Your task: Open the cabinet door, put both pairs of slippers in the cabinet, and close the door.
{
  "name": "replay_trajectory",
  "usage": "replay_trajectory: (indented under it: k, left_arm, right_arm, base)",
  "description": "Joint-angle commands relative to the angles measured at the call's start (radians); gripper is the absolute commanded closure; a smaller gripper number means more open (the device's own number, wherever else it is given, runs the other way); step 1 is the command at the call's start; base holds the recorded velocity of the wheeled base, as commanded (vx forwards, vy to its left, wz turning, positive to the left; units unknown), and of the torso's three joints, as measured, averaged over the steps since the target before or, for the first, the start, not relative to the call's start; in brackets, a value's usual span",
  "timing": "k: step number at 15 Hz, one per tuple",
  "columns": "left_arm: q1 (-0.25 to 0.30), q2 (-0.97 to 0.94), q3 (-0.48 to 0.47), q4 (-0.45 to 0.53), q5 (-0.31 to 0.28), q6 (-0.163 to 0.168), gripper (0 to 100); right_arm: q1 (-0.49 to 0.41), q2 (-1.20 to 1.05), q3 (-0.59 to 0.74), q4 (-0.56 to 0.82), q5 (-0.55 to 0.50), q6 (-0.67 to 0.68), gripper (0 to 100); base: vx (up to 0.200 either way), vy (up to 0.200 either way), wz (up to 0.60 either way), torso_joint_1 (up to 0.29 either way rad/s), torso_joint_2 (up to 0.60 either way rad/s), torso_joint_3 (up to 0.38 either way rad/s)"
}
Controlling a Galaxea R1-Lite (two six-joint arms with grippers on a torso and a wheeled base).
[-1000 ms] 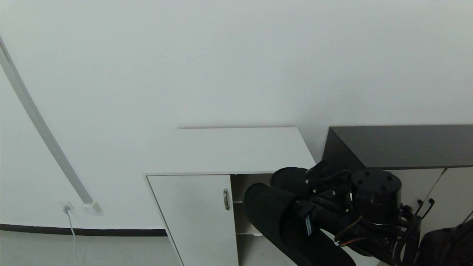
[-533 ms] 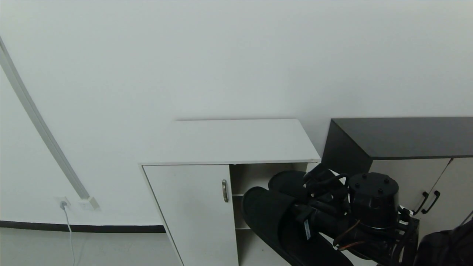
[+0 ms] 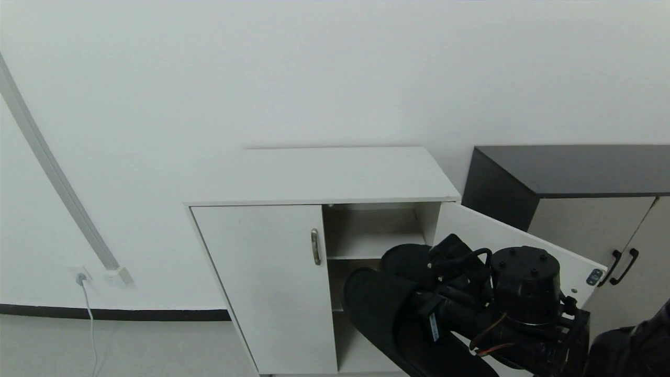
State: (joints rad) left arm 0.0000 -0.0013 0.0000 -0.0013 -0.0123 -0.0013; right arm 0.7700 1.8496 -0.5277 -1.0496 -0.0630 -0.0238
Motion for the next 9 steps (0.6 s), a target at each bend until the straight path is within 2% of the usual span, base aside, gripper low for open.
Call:
replay_trajectory:
  k: [1, 9]
  left_arm:
    - [0.000, 0.001, 0.000, 0.000, 0.000, 0.000, 100]
    - [-0.002, 0.001, 0.000, 0.000, 0.000, 0.000, 100]
  right_arm:
    - [0.000, 0.002, 0.000, -0.001, 0.000, -0.001, 100]
    - [0.000, 0.005, 0.000, 0.000, 0.000, -0.001, 100]
  base:
    - [0.000, 0.000, 0.00, -0.193, 0.52, 0.320]
    - [0.000, 0.000, 0.00, -0.172, 0.50, 0.322]
